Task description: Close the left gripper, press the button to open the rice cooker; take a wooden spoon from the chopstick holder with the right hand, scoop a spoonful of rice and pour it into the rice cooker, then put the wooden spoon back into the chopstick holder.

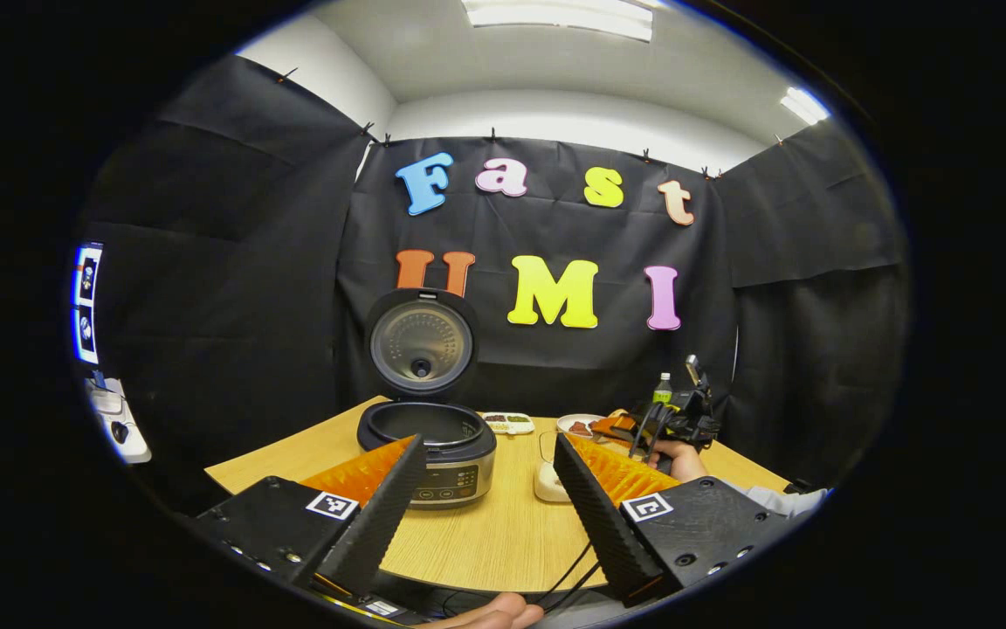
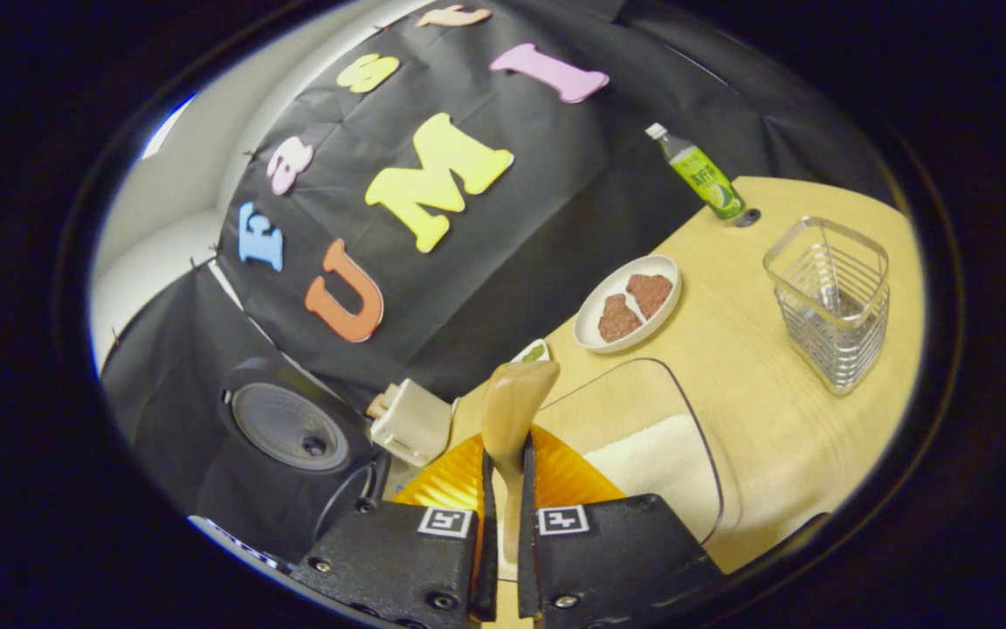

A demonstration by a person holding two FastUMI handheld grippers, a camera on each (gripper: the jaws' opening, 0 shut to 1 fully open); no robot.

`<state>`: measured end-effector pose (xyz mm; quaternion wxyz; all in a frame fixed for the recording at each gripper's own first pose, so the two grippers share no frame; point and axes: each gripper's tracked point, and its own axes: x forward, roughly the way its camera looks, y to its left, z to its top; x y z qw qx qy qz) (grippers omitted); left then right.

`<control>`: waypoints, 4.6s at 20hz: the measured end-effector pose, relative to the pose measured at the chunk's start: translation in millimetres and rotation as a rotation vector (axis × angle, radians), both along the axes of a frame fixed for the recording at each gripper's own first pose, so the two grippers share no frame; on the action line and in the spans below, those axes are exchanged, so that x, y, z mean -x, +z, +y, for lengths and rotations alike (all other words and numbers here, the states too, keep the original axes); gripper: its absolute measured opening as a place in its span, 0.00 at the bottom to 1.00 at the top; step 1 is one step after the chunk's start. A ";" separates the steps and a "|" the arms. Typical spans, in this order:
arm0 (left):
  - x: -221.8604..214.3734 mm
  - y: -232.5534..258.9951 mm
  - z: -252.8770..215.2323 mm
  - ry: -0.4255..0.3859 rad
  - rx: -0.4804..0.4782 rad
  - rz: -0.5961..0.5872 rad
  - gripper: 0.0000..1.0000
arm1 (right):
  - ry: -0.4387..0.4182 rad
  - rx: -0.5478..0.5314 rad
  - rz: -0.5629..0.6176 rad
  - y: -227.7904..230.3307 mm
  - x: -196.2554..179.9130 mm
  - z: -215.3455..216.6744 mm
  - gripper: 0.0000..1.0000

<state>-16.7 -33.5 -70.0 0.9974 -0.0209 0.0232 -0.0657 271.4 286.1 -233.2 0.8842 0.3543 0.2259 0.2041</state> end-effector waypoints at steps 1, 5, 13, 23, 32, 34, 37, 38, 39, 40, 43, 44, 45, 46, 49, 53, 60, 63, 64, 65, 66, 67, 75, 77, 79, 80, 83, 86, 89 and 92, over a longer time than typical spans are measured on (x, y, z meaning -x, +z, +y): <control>-0.7 -1.4 1.6 0.004 -0.001 0.004 0.94 | -0.020 -0.036 0.009 4.2 -1.7 -8.2 0.14; -2.5 -3.1 1.5 0.010 -0.010 0.008 0.95 | -0.103 -0.178 0.001 26.2 -6.2 -42.9 0.14; 0.1 -4.7 -17.0 -0.032 -0.060 0.004 0.95 | -0.155 -0.679 0.190 40.4 -8.5 -84.3 0.13; 0.5 -11.2 -28.5 -0.067 -0.088 0.027 0.95 | -0.040 -0.688 0.193 75.8 3.2 -14.2 0.12; 11.5 1.7 -14.7 -0.059 -0.080 -0.015 0.94 | 0.094 -0.513 0.111 132.7 15.8 113.3 0.12; 9.3 1.2 -2.6 -0.035 -0.075 -0.014 0.94 | 0.112 -0.460 0.080 139.7 15.2 140.6 0.12; 9.8 0.8 12.5 0.001 -0.071 -0.008 0.94 | 0.130 -0.363 0.045 142.2 14.0 175.0 0.12; 10.4 3.0 16.0 0.008 -0.063 -0.011 0.93 | 0.130 -0.322 0.032 140.2 11.9 184.4 0.12; 11.1 3.8 17.7 0.010 -0.052 -0.014 0.93 | 0.138 -0.280 0.017 139.5 10.9 194.2 0.12; 11.4 4.2 17.6 0.006 -0.044 -0.014 0.94 | 0.145 -0.235 0.000 137.9 10.2 203.6 0.12; 15.9 3.2 9.3 -0.040 -0.040 -0.012 0.94 | 0.147 -0.081 -0.024 126.5 10.7 225.6 0.12; 16.5 3.9 7.7 -0.046 -0.043 -0.016 0.94 | 0.145 -0.032 -0.035 122.8 10.3 230.7 0.12; 14.7 5.9 6.4 -0.045 -0.047 -0.018 0.94 | 0.150 0.014 -0.052 123.3 12.2 235.9 0.12; 13.8 5.2 5.4 -0.043 -0.052 -0.016 0.94 | 0.157 0.056 -0.070 124.1 14.7 240.8 0.09; 15.5 0.5 0.7 -0.046 -0.083 -0.015 0.94 | 0.181 0.141 -0.125 126.5 23.0 254.8 0.12; 15.8 2.3 1.4 -0.040 -0.101 -0.023 0.94 | 0.206 0.251 -0.192 127.4 31.4 268.8 0.12; 10.7 -0.1 17.3 0.009 -0.094 -0.018 0.94 | 0.248 0.437 -0.363 127.4 43.0 287.7 0.12; 9.8 -1.5 19.2 0.030 -0.105 -0.016 0.95 | 0.277 0.519 -0.450 129.9 49.8 298.0 0.12; 10.1 -0.3 16.0 0.022 -0.104 -0.017 0.94 | 0.294 0.552 -0.490 131.2 54.6 302.6 0.12; 10.0 -0.6 13.2 0.012 -0.102 -0.017 0.94 | 0.306 0.583 -0.522 131.4 58.4 306.1 0.12; 10.4 -1.2 10.4 0.003 -0.100 -0.017 0.94 | 0.312 0.608 -0.546 129.1 61.4 309.3 0.12; 11.3 -1.0 10.3 0.001 -0.098 -0.016 0.94 | 0.321 0.626 -0.560 125.7 63.2 313.0 0.12; 13.2 4.2 13.1 0.020 -0.111 -0.029 0.94 | 0.442 0.991 -0.816 100.0 83.1 337.0 0.12; 14.6 4.4 15.2 0.020 -0.103 -0.029 0.94 | 0.448 1.014 -0.812 92.2 84.8 333.8 0.12; 13.5 3.3 18.7 0.025 -0.098 -0.029 0.94 | 0.429 0.977 -0.778 90.0 83.1 329.2 0.12; 11.9 2.3 19.2 0.028 -0.098 -0.026 0.94 | 0.412 0.959 -0.764 96.6 79.9 324.9 0.12; 7.5 -2.5 22.5 0.042 -0.106 -0.010 0.94 | 0.372 0.924 -0.743 115.3 69.4 307.6 0.12; 4.9 -6.1 23.5 0.051 -0.114 0.001 0.94 | 0.323 0.902 -0.728 132.9 55.2 278.7 0.12; 4.0 -4.7 26.2 0.071 -0.120 0.001 0.94 | 0.281 0.881 -0.713 149.4 43.6 244.6 0.12; 2.9 -2.6 24.1 0.078 -0.117 -0.002 0.94 | 0.234 0.860 -0.689 162.9 29.3 204.1 0.12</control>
